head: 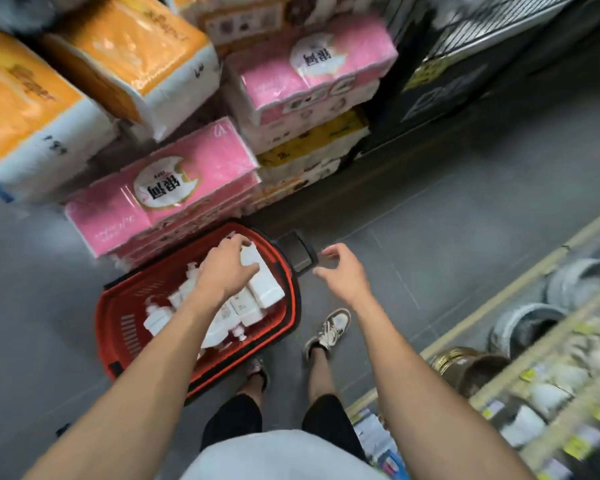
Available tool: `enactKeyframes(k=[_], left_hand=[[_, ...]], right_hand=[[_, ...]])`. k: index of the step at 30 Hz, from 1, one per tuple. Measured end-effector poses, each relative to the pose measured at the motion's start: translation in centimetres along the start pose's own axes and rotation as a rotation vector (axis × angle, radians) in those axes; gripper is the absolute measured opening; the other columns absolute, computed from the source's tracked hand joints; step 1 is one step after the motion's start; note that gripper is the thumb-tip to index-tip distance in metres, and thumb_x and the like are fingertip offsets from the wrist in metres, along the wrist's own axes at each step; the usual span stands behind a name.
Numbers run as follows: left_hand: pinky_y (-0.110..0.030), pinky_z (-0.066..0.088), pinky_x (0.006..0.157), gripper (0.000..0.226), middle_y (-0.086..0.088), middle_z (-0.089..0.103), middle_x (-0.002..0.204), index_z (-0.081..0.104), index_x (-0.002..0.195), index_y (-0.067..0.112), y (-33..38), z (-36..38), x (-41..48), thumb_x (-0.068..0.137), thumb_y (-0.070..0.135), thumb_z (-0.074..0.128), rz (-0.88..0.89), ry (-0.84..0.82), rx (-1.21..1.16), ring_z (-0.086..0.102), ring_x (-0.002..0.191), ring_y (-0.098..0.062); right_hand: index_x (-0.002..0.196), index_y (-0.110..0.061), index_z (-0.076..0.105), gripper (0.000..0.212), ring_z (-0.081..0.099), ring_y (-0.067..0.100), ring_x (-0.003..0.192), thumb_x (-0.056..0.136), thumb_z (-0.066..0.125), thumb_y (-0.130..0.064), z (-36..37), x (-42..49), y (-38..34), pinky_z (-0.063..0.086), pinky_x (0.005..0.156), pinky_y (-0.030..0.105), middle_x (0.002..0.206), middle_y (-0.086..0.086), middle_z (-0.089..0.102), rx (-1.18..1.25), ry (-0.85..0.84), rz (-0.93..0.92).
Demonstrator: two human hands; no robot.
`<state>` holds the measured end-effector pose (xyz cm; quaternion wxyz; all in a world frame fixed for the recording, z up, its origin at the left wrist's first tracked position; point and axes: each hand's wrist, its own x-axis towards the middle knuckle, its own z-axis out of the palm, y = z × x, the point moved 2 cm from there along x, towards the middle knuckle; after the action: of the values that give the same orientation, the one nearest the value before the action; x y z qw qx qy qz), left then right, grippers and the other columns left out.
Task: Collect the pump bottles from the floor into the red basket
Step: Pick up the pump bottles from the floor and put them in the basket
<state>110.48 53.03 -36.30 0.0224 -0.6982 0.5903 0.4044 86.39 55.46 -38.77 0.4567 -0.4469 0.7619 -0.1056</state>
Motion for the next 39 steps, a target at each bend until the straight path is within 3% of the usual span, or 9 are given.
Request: enactKeyframes(k=[4,10,14,18,23,26,31,35,39], left_hand=[[-0.051,0.051,0.095,0.051,-0.009,0.057,0.133,0.051,0.136,0.025,7.6,-1.4,-1.7,0.089,0.035,0.066,0.144,0.04,0.193,0.056,0.119,-0.034],[-0.047,0.049,0.098,0.058,-0.004,0.054,0.138,0.045,0.143,0.029,21.0,-1.3,-4.2,0.091,0.041,0.067,0.426,0.077,0.428,0.052,0.125,-0.03],[-0.042,0.05,0.099,0.057,-0.002,0.051,0.143,0.043,0.143,0.03,30.5,-0.1,-5.6,0.093,0.041,0.068,0.58,0.095,0.489,0.05,0.129,-0.025],[-0.038,0.053,0.097,0.056,0.0,0.052,0.141,0.043,0.142,0.033,36.9,1.6,-6.0,0.093,0.038,0.071,0.605,0.086,0.472,0.052,0.127,-0.022],[-0.038,0.053,0.096,0.059,-0.002,0.053,0.141,0.043,0.142,0.031,44.3,4.6,-6.2,0.092,0.037,0.073,0.641,0.049,0.397,0.055,0.123,-0.022],[-0.041,0.054,0.099,0.06,-0.003,0.053,0.142,0.044,0.142,0.03,48.3,6.7,-6.3,0.091,0.036,0.074,0.69,0.036,0.358,0.055,0.124,-0.023],[-0.047,0.049,0.1,0.062,-0.002,0.054,0.138,0.043,0.142,0.032,54.6,8.8,-4.6,0.088,0.04,0.073,0.806,0.04,0.497,0.051,0.128,-0.026],[-0.044,0.045,0.098,0.065,-0.001,0.053,0.135,0.04,0.145,0.031,59.9,9.9,-2.3,0.089,0.041,0.069,0.904,0.044,0.603,0.05,0.127,-0.027],[-0.045,0.044,0.1,0.067,-0.001,0.051,0.138,0.039,0.145,0.032,65.3,10.1,0.3,0.087,0.04,0.07,0.983,0.026,0.615,0.049,0.128,-0.029]], right_hand=[[0.107,-0.03,0.056,0.035,0.058,0.016,0.109,0.081,0.078,-0.022,-5.9,-2.3,0.0,0.04,0.085,0.028,0.119,-0.002,0.061,0.046,0.072,-0.032],[0.107,-0.029,0.053,0.038,0.058,0.019,0.108,0.082,0.079,-0.02,-15.2,-5.0,1.5,0.046,0.089,0.032,0.116,-0.001,0.059,0.219,0.181,-0.019],[0.114,-0.035,0.051,0.043,0.059,0.018,0.11,0.082,0.079,-0.026,-22.4,-6.2,4.2,0.049,0.09,0.034,0.12,-0.003,0.058,0.292,0.268,0.009],[0.125,-0.031,0.056,0.051,0.06,0.02,0.114,0.079,0.078,-0.03,-29.3,-6.9,7.5,0.05,0.095,0.036,0.124,-0.003,0.06,0.298,0.369,0.089],[0.122,-0.027,0.06,0.047,0.062,0.022,0.113,0.079,0.079,-0.03,-38.0,-8.4,11.3,0.05,0.094,0.034,0.12,-0.002,0.062,0.355,0.539,0.144],[0.127,-0.027,0.059,0.049,0.061,0.021,0.115,0.081,0.077,-0.03,-41.7,-9.5,13.4,0.047,0.093,0.032,0.125,-0.002,0.061,0.356,0.599,0.193],[0.131,-0.029,0.057,0.054,0.06,0.022,0.118,0.081,0.077,-0.031,-45.4,-8.9,15.8,0.047,0.096,0.033,0.132,-0.001,0.061,0.341,0.624,0.243],[0.134,-0.03,0.054,0.055,0.057,0.025,0.119,0.083,0.075,-0.03,-48.8,-7.5,16.5,0.045,0.087,0.032,0.135,0.0,0.058,0.199,0.633,0.272],[0.134,-0.03,0.052,0.054,0.052,0.025,0.124,0.084,0.071,-0.029,-52.5,-5.8,16.5,0.047,0.093,0.035,0.136,-0.001,0.056,0.065,0.685,0.295]])
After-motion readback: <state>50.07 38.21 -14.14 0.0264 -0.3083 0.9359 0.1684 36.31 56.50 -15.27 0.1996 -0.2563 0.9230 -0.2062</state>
